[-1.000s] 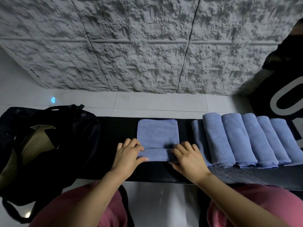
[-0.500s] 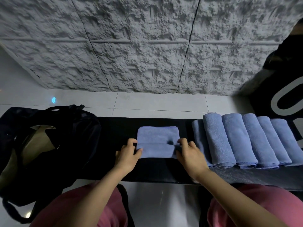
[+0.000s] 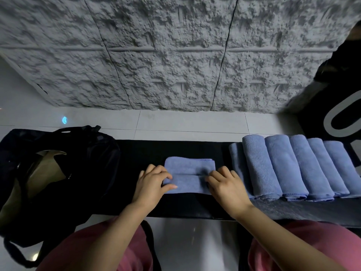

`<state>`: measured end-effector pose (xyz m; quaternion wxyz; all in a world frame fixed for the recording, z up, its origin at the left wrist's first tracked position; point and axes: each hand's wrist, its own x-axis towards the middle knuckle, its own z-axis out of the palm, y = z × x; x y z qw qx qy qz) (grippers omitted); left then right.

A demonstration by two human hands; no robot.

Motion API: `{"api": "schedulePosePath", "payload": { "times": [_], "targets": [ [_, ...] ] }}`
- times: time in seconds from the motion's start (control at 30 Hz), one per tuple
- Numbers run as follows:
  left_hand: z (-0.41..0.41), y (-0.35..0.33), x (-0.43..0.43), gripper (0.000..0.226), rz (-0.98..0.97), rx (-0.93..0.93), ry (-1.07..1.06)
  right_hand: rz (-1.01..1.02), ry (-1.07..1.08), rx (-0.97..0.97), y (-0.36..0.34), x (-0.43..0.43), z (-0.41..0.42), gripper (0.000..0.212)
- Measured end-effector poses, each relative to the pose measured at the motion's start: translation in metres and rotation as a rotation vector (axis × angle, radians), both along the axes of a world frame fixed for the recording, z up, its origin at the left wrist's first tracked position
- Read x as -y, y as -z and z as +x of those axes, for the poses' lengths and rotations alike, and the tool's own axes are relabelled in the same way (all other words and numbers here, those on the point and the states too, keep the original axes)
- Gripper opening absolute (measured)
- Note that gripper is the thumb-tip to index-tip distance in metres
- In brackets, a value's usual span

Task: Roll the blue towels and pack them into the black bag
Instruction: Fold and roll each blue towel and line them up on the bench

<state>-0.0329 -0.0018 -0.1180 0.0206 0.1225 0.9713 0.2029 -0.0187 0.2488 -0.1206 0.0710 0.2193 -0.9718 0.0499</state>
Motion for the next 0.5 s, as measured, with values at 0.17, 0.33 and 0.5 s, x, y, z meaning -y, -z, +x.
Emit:
{"api": "schedulePosePath", "payload": {
  "times": [0.17, 0.33, 0.5],
  "targets": [
    [0.001, 0.001, -0.002, 0.053, -0.160, 0.065, 0.088, 0.100, -0.017, 0.037, 0.003, 0.001, 0.003, 0.045],
    [-0.004, 0.009, 0.000, 0.048, 0.053, 0.278, -0.156, 0.051, 0.065, 0.030, 0.003, 0.002, -0.005, 0.045],
    [-0.008, 0.011, 0.000, 0.035, 0.106, 0.480, -0.292, 0.007, 0.078, 0.237, 0.000, 0.004, -0.001, 0.031]
  ]
}}
